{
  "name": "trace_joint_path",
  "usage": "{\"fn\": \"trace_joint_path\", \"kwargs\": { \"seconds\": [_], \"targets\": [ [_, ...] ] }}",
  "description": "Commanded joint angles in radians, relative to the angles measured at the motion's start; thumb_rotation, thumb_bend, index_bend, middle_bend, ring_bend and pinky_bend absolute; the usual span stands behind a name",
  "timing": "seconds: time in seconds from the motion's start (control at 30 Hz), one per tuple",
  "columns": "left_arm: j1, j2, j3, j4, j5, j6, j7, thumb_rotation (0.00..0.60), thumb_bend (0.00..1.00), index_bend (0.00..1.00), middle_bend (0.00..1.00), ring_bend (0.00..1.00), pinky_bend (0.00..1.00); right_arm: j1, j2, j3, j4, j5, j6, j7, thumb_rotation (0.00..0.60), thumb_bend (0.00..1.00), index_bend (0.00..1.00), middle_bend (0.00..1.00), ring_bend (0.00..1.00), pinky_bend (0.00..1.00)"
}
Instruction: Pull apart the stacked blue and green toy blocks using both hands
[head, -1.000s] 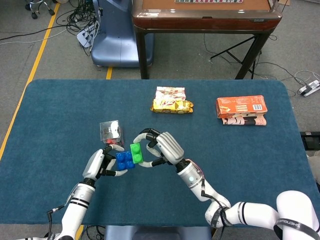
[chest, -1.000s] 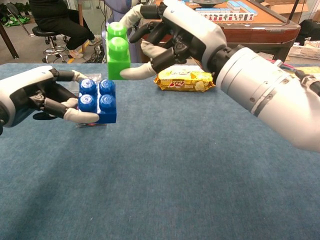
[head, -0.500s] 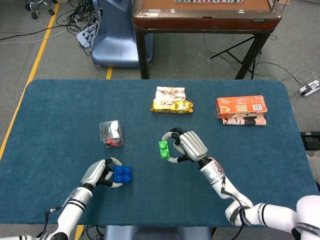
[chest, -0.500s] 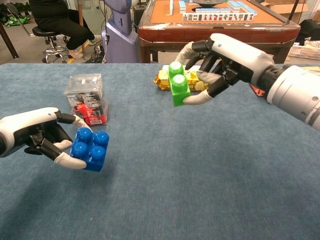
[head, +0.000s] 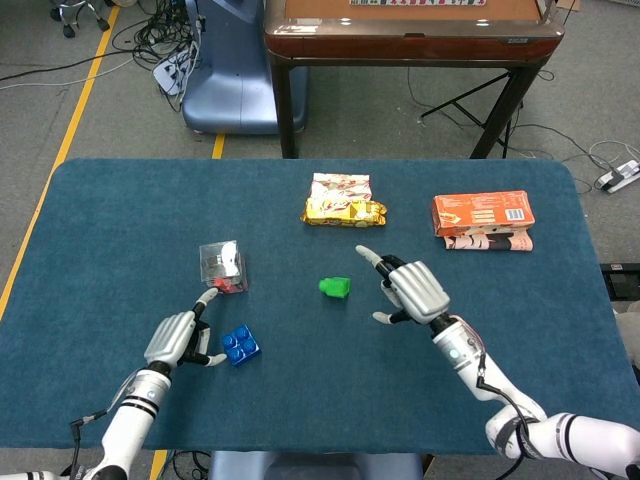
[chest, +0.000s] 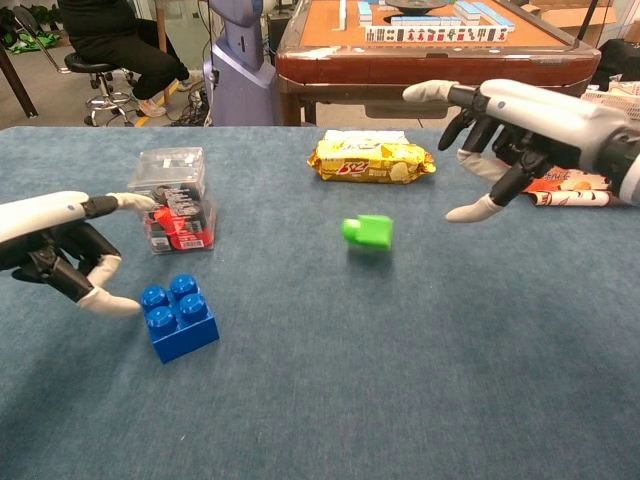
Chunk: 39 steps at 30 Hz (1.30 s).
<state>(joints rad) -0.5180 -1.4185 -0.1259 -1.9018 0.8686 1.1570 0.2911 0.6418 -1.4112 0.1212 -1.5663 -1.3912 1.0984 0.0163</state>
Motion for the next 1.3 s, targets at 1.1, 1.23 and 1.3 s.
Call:
{"fn": "trace_joint_path", "kwargs": {
  "seconds": [1.1,1.23,1.3],
  "targets": [
    [0.303,0.347,0.109,0.237,0.392,0.323,-0.149,0.6,0.0,0.36,0.26,0.16,0.25,-0.422,0.403,-0.144,-0.044,-0.013,0.296,0.076,0.6,0.0,0.14,0.27,0.28,0.35],
    [0.324,0.354,0.111,0.236,0.405,0.328,-0.158,0.6,0.0,0.35,0.26,0.16,0.25,-0.458,0.4,-0.148,-0.036,-0.014,0.322,0.078,0.6,0.0,0.14,0.27,0.28,0.35],
    [0.329,0.36,0.118,0.231,0.412,0.318,-0.15,0.6,0.0,0.35,0.26,0.16,0.25,-0.472,0.394,-0.147,-0.032,-0.019,0.334,0.081,0.6,0.0,0.14,0.27,0.28,0.35]
  ]
}}
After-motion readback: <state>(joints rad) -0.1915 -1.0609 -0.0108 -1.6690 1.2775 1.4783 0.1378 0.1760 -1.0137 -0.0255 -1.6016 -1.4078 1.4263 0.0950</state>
